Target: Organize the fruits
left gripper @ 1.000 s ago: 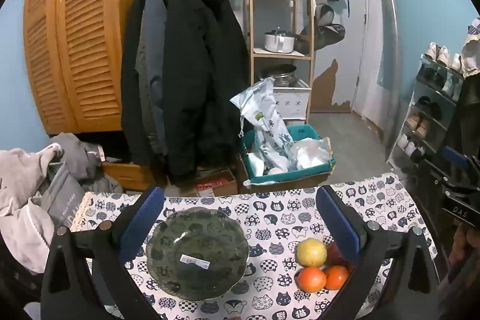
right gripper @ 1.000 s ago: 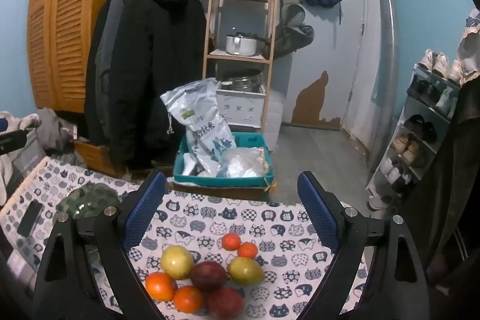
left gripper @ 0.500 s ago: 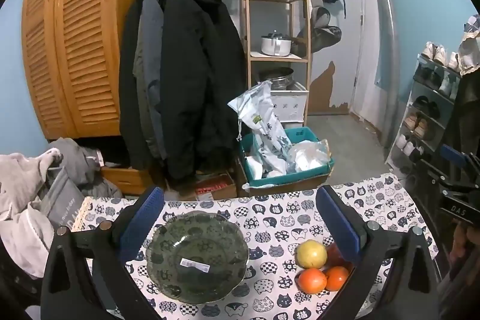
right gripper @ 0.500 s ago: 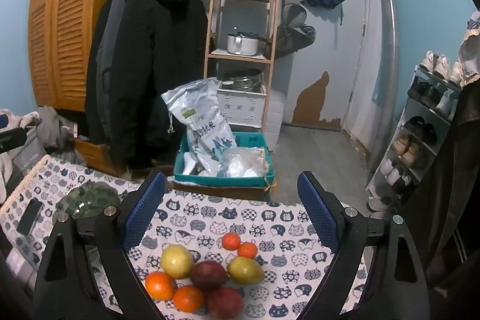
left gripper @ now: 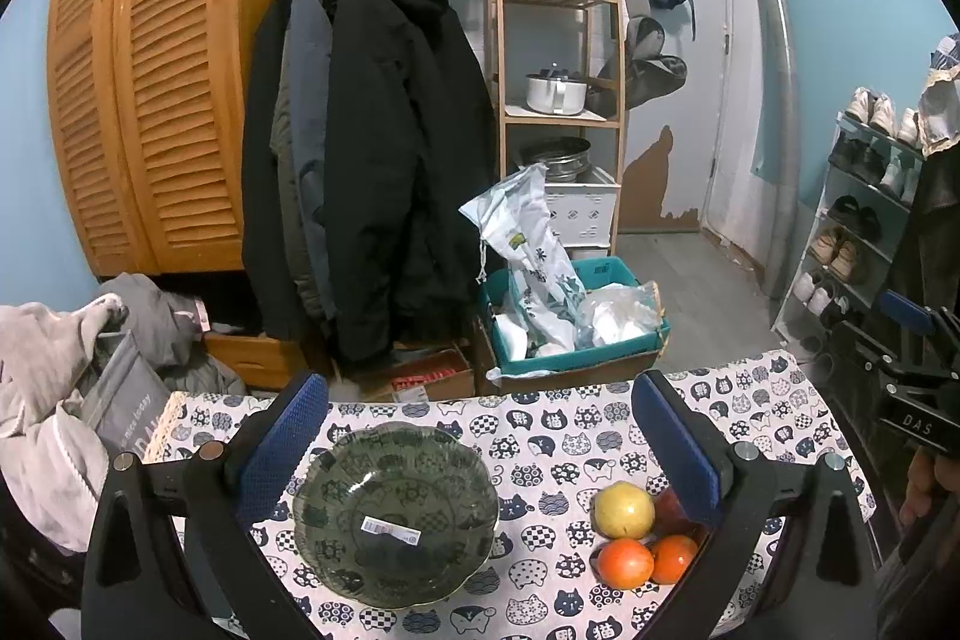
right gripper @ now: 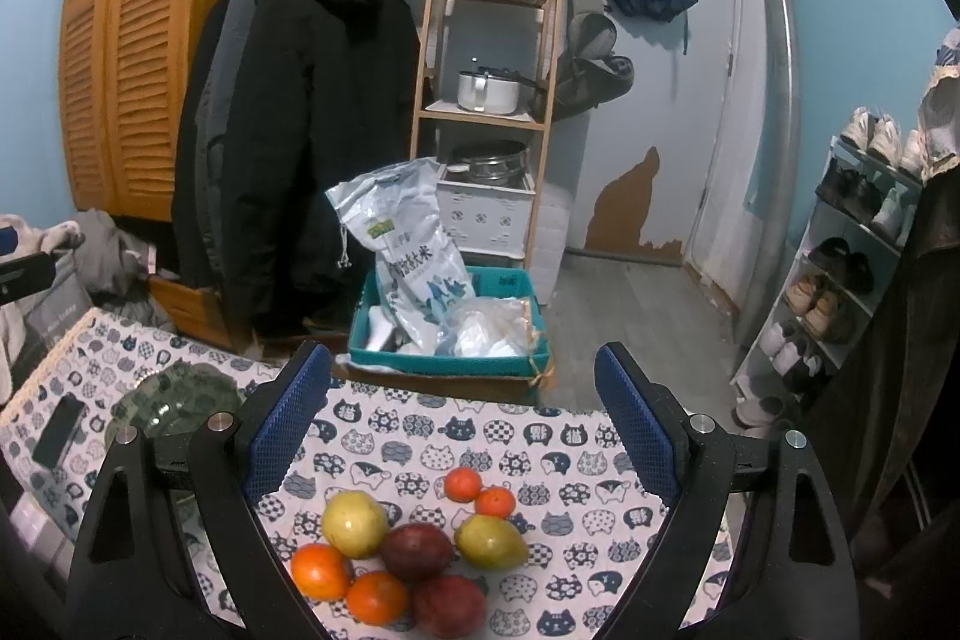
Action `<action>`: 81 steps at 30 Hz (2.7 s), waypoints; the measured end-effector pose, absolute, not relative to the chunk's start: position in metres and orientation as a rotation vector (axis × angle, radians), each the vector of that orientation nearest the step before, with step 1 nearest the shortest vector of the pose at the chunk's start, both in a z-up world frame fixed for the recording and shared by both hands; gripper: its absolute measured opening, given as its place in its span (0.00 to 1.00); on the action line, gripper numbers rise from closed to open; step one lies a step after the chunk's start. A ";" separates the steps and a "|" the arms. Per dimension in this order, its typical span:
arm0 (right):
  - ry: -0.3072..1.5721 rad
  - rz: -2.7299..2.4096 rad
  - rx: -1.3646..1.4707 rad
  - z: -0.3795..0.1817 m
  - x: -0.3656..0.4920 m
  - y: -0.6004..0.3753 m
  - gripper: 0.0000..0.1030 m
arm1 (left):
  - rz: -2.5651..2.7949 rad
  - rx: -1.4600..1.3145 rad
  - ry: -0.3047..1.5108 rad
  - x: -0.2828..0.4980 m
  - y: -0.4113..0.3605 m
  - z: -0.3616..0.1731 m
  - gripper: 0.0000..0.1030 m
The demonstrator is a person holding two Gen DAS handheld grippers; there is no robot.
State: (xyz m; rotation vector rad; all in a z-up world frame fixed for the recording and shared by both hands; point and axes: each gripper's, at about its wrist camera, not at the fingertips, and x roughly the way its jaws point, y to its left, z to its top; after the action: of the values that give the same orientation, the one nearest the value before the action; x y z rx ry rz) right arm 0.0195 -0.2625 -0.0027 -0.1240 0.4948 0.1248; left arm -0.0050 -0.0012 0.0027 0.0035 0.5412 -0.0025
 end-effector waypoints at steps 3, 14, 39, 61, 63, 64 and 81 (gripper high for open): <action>0.495 0.124 -0.126 -0.003 0.019 -0.262 0.86 | -0.002 0.003 0.541 -0.004 0.000 0.003 0.99; 0.494 0.123 -0.129 -0.002 0.019 -0.261 0.86 | -0.002 0.001 0.540 -0.005 0.002 0.005 0.99; 0.492 0.121 -0.137 -0.001 0.019 -0.261 0.86 | -0.003 -0.004 0.541 -0.006 0.002 0.003 0.99; 0.491 0.119 -0.144 0.000 0.019 -0.260 0.86 | 0.011 -0.007 0.552 -0.004 0.007 -0.004 0.99; 0.492 0.119 -0.143 0.000 0.019 -0.261 0.86 | 0.010 -0.008 0.553 -0.004 0.007 -0.005 0.99; 0.491 0.121 -0.143 0.000 0.019 -0.260 0.86 | 0.011 -0.008 0.553 -0.004 0.007 -0.005 0.99; 0.490 0.120 -0.147 0.001 0.019 -0.260 0.86 | 0.009 -0.009 0.556 -0.003 0.008 -0.004 0.99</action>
State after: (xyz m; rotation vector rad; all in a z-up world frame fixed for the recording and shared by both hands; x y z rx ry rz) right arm 0.0185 -0.2604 0.0011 -0.1473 0.4900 0.1201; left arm -0.0034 0.0084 -0.0037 -0.0085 0.5563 0.0087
